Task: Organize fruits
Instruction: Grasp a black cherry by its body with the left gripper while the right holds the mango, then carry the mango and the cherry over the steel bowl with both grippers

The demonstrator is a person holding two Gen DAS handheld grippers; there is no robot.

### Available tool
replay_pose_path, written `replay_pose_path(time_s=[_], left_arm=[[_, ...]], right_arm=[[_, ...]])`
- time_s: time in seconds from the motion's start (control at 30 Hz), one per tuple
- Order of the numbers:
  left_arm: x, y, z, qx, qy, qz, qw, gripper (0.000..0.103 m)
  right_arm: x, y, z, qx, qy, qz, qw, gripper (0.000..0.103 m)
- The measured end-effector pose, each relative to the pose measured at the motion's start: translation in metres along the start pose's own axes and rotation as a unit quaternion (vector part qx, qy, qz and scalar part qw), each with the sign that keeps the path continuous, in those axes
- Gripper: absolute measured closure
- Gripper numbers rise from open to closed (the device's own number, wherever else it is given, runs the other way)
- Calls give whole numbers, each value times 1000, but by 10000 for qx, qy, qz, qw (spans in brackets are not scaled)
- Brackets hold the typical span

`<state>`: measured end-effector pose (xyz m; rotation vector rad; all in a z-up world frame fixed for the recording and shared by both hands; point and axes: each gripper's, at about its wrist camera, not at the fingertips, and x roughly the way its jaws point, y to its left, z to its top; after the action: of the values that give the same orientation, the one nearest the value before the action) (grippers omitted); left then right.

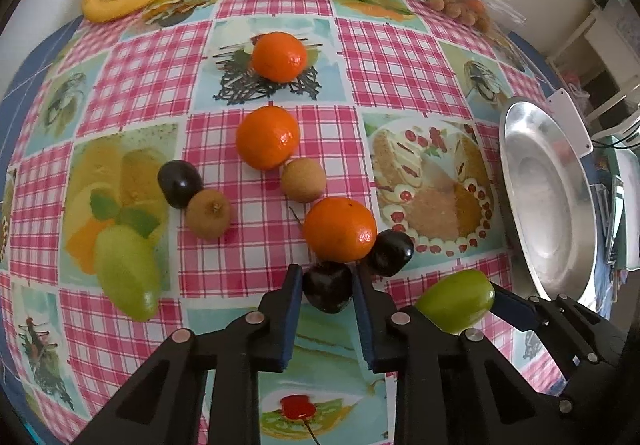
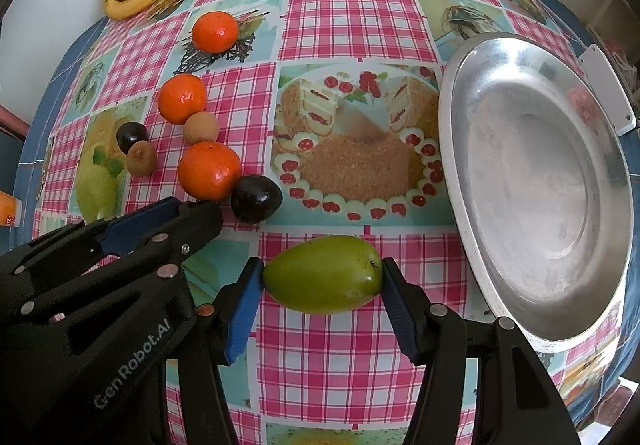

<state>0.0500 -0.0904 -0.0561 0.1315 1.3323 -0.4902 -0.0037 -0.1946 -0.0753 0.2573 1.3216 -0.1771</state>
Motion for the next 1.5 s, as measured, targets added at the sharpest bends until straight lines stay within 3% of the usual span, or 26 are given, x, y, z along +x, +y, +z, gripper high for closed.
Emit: replay_pose_path(time_s=[0.23, 0.57, 0.9, 1.2, 1.5], left_arm=[[-20, 9, 2, -240, -198, -166, 9994, 77], [-51, 13, 7, -294, -686, -194, 9970, 77], [-53, -7, 16, -121, -700, -165, 9973, 77], [-44, -69, 32, 584, -636, -244, 9960, 77], [-20, -143, 42, 1400, -522, -394, 9880, 77]], right_arm=[[-5, -1, 1, 51, -72, 71, 9999, 43], [-42, -5, 3, 172, -618, 310, 9975, 43], [-58, -56, 8, 933, -835, -75, 9921, 43], [-69, -117, 3, 1777, -908, -701, 9774, 43], [-69, -158, -5, 2447, -889, -686, 9631, 43]])
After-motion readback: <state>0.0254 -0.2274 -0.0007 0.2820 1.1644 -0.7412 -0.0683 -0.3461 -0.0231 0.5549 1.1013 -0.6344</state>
